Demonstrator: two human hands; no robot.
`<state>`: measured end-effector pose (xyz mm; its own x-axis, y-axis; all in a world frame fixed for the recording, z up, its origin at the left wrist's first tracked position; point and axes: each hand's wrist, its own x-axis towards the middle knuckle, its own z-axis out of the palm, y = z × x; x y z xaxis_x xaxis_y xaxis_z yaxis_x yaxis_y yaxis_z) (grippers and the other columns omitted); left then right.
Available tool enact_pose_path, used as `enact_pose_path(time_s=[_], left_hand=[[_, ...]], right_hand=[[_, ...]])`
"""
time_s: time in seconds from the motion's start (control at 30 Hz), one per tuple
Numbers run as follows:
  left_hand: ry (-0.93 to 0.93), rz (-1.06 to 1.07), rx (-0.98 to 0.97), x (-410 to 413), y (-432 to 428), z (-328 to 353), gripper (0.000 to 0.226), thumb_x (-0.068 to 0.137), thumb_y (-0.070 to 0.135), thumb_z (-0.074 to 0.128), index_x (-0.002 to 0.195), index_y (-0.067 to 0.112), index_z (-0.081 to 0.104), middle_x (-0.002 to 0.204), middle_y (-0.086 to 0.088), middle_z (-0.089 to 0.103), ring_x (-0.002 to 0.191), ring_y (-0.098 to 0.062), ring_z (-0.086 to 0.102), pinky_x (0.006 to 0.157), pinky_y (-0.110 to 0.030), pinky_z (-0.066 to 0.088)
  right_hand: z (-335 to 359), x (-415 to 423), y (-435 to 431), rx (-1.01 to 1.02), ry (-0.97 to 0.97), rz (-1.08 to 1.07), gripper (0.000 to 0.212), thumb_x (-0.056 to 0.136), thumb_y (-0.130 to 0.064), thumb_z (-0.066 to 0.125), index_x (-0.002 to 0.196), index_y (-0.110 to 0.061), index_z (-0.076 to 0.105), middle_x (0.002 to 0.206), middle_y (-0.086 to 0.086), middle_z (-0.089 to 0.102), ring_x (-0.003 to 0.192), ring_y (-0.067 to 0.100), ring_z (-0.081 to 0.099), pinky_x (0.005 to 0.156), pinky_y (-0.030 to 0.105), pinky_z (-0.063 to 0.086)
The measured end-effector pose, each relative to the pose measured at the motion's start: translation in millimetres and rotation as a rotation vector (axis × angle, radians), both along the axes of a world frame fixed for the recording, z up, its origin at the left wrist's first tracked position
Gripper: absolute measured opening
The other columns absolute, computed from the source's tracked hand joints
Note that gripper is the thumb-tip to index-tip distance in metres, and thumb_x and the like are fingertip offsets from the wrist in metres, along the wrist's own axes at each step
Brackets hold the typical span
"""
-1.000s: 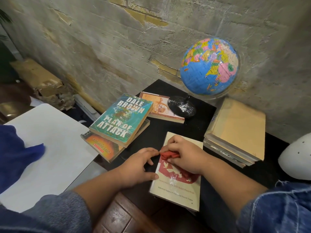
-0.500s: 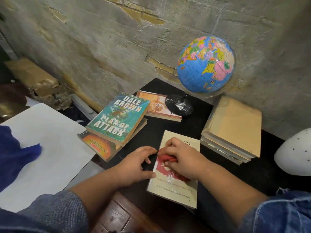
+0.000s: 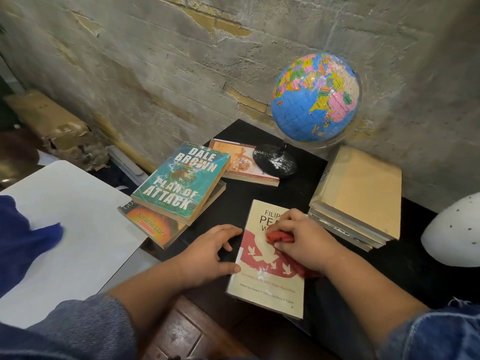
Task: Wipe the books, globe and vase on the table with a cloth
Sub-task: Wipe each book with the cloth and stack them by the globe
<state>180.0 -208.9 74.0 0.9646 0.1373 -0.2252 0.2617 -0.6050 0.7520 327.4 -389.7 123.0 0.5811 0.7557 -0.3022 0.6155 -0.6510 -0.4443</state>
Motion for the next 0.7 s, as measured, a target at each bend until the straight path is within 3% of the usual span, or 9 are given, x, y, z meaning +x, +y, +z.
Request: enact_pose_path(time_s=[0.07, 0.17, 0.3, 0.43, 0.5, 0.6, 0.7], left_hand=[[-0.016, -0.010, -0.028, -0.6, -0.5, 0.8, 0.076, 0.081, 0.025, 0.073, 0.142, 0.041, 0.031, 0.139, 0.020, 0.031, 0.104, -0.001, 0.048, 0.081, -0.013, 0.045], [-0.013, -0.033, -0.033, -0.9, -0.1, 1.7, 0.071, 0.082, 0.023, 0.072, 0.139, 0.046, 0.036, 0.138, 0.023, 0.029, 0.105, 0.000, 0.047, 0.083, -0.012, 0.044], [0.007, -0.031, -0.023, -0.9, -0.3, 1.6, 0.071, 0.083, 0.025, 0.071, 0.140, 0.045, 0.034, 0.141, 0.024, 0.026, 0.107, -0.001, 0.047, 0.085, -0.014, 0.044], [0.018, -0.043, -0.009, -0.2, 0.4, 2.1, 0.072, 0.083, 0.026, 0.071, 0.139, 0.046, 0.032, 0.141, 0.023, 0.026, 0.107, -0.001, 0.047, 0.082, -0.010, 0.043], [0.022, -0.049, -0.003, -0.2, 0.8, 2.2, 0.072, 0.083, 0.026, 0.071, 0.140, 0.045, 0.032, 0.141, 0.023, 0.026, 0.106, 0.000, 0.046, 0.079, -0.008, 0.042], [0.018, -0.048, -0.007, -0.1, 0.8, 2.0, 0.072, 0.083, 0.026, 0.071, 0.141, 0.043, 0.032, 0.142, 0.022, 0.026, 0.105, 0.000, 0.047, 0.079, -0.009, 0.042], [0.017, -0.047, -0.007, 0.3, 1.4, 1.7, 0.072, 0.082, 0.026, 0.071, 0.140, 0.044, 0.033, 0.142, 0.022, 0.027, 0.105, -0.001, 0.047, 0.079, -0.011, 0.043]], right_hand=[[-1.7, -10.0, -2.0, -0.003, -0.014, 0.030, 0.026, 0.088, -0.036, 0.065, 0.112, -0.045, 0.062, 0.115, -0.023, 0.036, 0.112, 0.004, 0.045, 0.095, 0.024, 0.044], [-3.8, -23.4, -12.7, -0.038, 0.120, 0.160, 0.029, 0.085, -0.035, 0.068, 0.112, -0.046, 0.063, 0.114, -0.025, 0.036, 0.113, 0.002, 0.042, 0.099, 0.024, 0.041], [-5.1, -20.3, -21.1, 0.020, 0.024, -0.053, 0.030, 0.087, -0.034, 0.066, 0.113, -0.047, 0.062, 0.115, -0.025, 0.035, 0.114, 0.004, 0.044, 0.098, 0.021, 0.043], [-7.5, -35.6, -28.5, -0.006, 0.067, 0.099, 0.032, 0.087, -0.036, 0.066, 0.118, -0.045, 0.061, 0.115, -0.027, 0.033, 0.113, 0.001, 0.043, 0.098, 0.019, 0.042], [-4.9, -30.9, -33.4, -0.013, 0.104, 0.074, 0.031, 0.086, -0.035, 0.067, 0.115, -0.045, 0.063, 0.114, -0.029, 0.034, 0.115, -0.001, 0.042, 0.099, 0.018, 0.040], [-6.3, -34.9, -34.9, 0.027, -0.012, -0.030, 0.030, 0.088, -0.038, 0.065, 0.116, -0.047, 0.060, 0.117, -0.026, 0.033, 0.115, 0.002, 0.043, 0.098, 0.020, 0.043], [-9.1, -50.6, -36.5, 0.021, 0.035, 0.091, 0.031, 0.087, -0.039, 0.065, 0.117, -0.045, 0.060, 0.115, -0.026, 0.033, 0.114, 0.001, 0.043, 0.099, 0.019, 0.042]])
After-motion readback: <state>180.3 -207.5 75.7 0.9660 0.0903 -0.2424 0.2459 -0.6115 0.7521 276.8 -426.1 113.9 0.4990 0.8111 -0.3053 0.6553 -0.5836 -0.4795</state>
